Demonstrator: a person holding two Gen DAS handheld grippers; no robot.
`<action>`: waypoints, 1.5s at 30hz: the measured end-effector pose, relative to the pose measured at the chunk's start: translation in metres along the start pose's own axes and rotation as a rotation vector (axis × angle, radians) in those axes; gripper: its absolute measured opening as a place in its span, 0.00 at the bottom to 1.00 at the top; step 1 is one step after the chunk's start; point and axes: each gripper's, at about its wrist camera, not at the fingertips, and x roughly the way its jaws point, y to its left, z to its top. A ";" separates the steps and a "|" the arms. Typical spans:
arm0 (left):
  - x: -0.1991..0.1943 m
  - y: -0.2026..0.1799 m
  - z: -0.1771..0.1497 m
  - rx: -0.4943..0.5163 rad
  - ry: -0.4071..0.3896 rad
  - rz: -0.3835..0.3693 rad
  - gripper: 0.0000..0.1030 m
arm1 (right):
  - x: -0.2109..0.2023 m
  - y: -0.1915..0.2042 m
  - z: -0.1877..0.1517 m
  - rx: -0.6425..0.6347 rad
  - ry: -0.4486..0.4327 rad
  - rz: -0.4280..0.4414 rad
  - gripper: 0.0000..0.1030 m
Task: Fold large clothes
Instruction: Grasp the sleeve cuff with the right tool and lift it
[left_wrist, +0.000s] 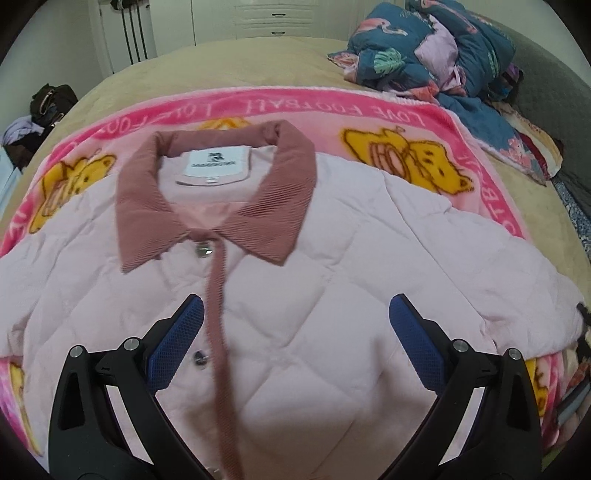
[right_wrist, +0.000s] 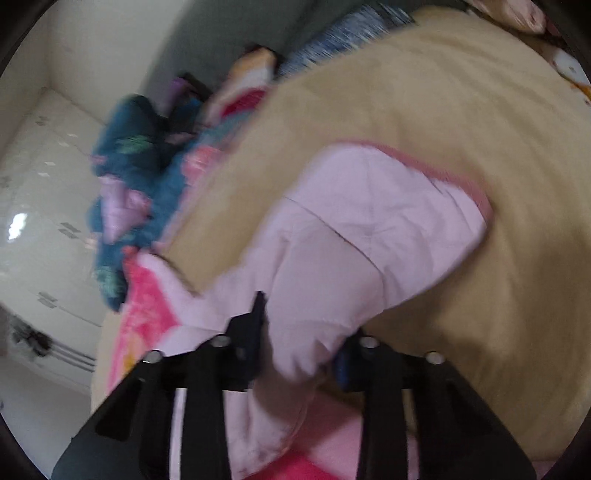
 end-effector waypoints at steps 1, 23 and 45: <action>-0.007 0.005 0.000 0.000 -0.008 0.001 0.91 | -0.009 0.011 0.001 -0.022 -0.013 0.039 0.21; -0.101 0.109 0.006 -0.084 -0.105 -0.081 0.91 | -0.126 0.286 -0.079 -0.613 -0.089 0.406 0.17; -0.155 0.201 0.002 -0.192 -0.197 -0.155 0.91 | -0.147 0.400 -0.196 -0.844 -0.011 0.529 0.17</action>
